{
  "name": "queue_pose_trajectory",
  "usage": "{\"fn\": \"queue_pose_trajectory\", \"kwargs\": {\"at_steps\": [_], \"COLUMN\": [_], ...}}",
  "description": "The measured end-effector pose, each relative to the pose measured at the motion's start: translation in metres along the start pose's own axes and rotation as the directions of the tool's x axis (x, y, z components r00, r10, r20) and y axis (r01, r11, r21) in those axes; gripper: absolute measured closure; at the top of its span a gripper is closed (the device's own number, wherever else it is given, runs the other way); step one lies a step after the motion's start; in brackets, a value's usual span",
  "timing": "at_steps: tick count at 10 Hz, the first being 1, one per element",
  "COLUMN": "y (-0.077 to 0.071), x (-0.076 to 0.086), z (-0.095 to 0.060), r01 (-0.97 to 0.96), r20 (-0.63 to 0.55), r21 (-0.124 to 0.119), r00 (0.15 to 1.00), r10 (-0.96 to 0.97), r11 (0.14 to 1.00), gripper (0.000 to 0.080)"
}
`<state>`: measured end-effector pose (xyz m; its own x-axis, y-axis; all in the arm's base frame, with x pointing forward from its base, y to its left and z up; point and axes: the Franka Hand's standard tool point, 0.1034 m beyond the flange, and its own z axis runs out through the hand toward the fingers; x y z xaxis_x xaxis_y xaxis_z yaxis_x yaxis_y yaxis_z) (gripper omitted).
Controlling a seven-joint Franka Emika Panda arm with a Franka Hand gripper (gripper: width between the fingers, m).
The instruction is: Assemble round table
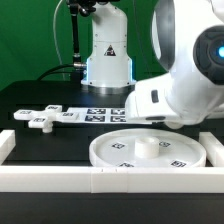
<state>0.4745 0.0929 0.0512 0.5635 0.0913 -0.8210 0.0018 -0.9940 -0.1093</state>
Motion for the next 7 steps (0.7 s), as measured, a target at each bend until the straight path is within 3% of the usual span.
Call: {"fn": "queue_pose_trajectory", "kwargs": {"at_steps": [2,7], "y": [0.012,0.012], "x": [-0.014,-0.002], "z": [-0.020,-0.026], "r01": [0.040,0.045], "r20": [-0.007,-0.086], "r21": [0.014,0.011], "r00": [0.999,0.995], "r10": [-0.039,-0.044], "r11": [0.999,0.999], "gripper": [0.0392,0.0392]}}
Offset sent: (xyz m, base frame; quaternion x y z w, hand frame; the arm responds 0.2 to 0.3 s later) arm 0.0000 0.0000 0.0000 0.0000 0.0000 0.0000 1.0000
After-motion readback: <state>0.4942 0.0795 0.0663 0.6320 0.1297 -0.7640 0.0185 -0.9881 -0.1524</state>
